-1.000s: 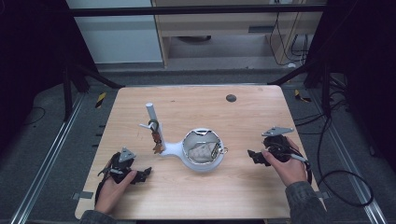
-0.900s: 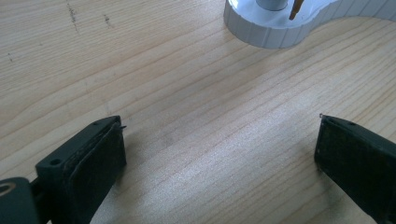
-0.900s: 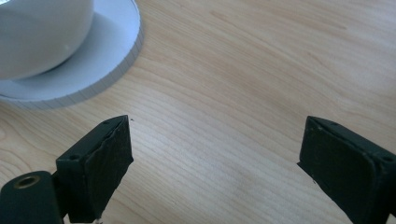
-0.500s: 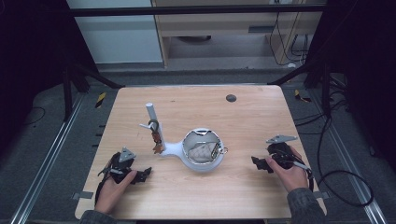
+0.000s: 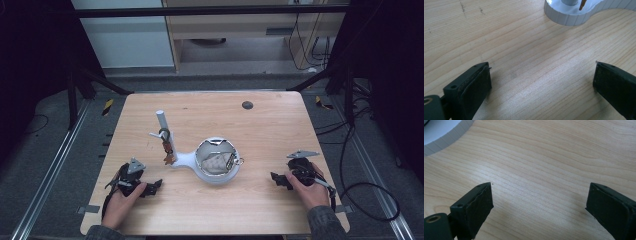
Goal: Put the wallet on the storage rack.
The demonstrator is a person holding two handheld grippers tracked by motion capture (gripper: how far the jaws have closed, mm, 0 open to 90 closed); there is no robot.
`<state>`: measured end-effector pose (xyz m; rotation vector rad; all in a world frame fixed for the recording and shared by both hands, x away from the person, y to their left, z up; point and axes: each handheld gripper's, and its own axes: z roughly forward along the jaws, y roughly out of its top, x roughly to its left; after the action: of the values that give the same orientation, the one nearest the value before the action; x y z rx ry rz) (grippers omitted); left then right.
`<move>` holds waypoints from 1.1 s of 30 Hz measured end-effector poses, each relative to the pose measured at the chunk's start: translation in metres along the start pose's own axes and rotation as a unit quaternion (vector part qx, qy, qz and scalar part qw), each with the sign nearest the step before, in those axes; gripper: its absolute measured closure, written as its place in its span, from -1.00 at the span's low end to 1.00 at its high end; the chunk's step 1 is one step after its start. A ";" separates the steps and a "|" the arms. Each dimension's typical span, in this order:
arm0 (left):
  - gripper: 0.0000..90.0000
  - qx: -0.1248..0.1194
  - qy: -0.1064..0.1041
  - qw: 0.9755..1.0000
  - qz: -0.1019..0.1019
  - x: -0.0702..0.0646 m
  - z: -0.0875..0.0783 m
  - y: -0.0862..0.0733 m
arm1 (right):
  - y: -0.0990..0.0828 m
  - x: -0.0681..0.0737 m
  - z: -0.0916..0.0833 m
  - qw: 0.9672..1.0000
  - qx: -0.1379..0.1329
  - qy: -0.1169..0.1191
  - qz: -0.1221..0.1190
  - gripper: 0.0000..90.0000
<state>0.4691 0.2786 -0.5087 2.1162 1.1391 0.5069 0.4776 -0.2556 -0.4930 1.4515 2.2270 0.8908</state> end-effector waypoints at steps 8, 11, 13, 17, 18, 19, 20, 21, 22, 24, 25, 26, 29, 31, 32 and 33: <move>-0.98 0.000 0.000 1.000 0.000 0.000 0.000 0.000 | -0.004 -0.003 0.011 0.999 -0.015 -0.023 0.019 -0.87; -0.98 0.000 0.000 1.000 0.000 0.000 0.000 0.000 | -0.002 -0.004 0.014 0.999 -0.024 -0.027 0.028 -0.88; -0.98 0.000 0.000 1.000 0.000 0.000 0.000 0.000 | -0.002 -0.004 0.015 0.999 -0.026 -0.030 0.027 -0.88; -0.98 0.000 0.000 1.000 0.000 0.000 0.000 0.000 | -0.003 -0.001 0.018 0.998 -0.032 -0.041 0.026 -0.90; -0.98 0.000 0.000 1.000 0.000 0.000 0.000 0.000 | -0.003 -0.001 0.018 0.998 -0.032 -0.041 0.026 -0.90; -0.98 0.000 0.000 1.000 0.000 0.000 0.000 0.000 | -0.003 -0.001 0.018 0.998 -0.035 -0.043 0.024 -0.90; -0.98 0.000 0.000 1.000 0.000 0.000 0.000 0.000 | -0.003 0.000 0.019 0.998 -0.037 -0.045 0.025 -0.91; -0.98 0.000 0.000 1.000 0.001 0.000 0.000 0.000 | -0.004 0.001 0.019 0.998 -0.039 -0.045 0.027 -0.91; -0.98 0.000 0.000 1.000 0.001 0.000 0.000 0.000 | -0.004 0.001 0.020 0.998 -0.040 -0.048 0.024 -0.91; -0.98 0.000 0.001 1.000 0.001 0.000 0.000 0.000 | -0.005 0.002 0.021 0.997 -0.045 -0.052 0.024 -0.92; -0.98 0.000 0.001 1.000 0.001 0.000 0.000 0.000 | -0.005 0.003 0.022 0.997 -0.049 -0.057 0.021 -0.92; -0.98 0.000 0.000 1.000 0.001 0.000 0.000 0.000 | -0.005 0.003 0.021 0.997 -0.048 -0.056 0.023 -0.92; -0.98 0.001 0.000 1.000 0.001 0.000 0.000 0.000 | -0.005 0.003 0.021 0.997 -0.048 -0.057 0.024 -0.92; -0.98 0.000 0.000 1.000 0.001 0.000 0.000 0.000 | -0.005 0.004 0.022 0.997 -0.048 -0.059 0.023 -0.92; -0.98 0.001 0.000 1.000 0.001 0.000 0.000 0.000 | -0.006 0.005 0.021 0.997 -0.048 -0.059 0.023 -0.92; -0.98 0.001 0.000 1.000 0.001 0.000 0.000 0.000 | -0.007 0.007 0.021 0.997 -0.049 -0.058 0.020 -0.92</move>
<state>0.4691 0.2784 -0.5088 2.1179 1.1390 0.5076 0.4816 -0.2447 -0.5128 1.4687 2.0487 0.8907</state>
